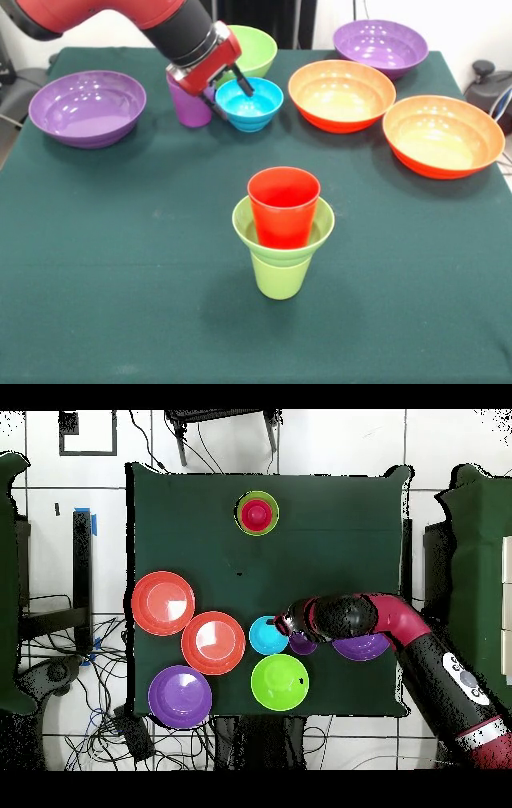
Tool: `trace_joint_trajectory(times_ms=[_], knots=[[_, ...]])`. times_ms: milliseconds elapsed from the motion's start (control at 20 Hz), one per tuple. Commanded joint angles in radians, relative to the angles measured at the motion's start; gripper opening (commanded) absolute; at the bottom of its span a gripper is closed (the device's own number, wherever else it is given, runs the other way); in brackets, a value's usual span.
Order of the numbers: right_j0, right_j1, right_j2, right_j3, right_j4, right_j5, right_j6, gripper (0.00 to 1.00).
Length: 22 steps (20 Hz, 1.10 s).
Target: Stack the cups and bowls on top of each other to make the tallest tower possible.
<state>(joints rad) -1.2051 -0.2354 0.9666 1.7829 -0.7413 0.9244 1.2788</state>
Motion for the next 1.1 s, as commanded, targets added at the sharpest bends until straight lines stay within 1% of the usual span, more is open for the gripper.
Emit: trace_joint_trajectory(times_ms=[50, 600, 1100], knots=[[0.017, 0.001, -0.036, 0.058, -0.098, -0.083, -0.19, 1.0], [0.01, 0.017, -0.032, 0.03, -0.153, -0.133, -0.232, 1.0], [0.004, 0.006, -0.028, 0.029, -0.161, -0.14, -0.241, 1.0]])
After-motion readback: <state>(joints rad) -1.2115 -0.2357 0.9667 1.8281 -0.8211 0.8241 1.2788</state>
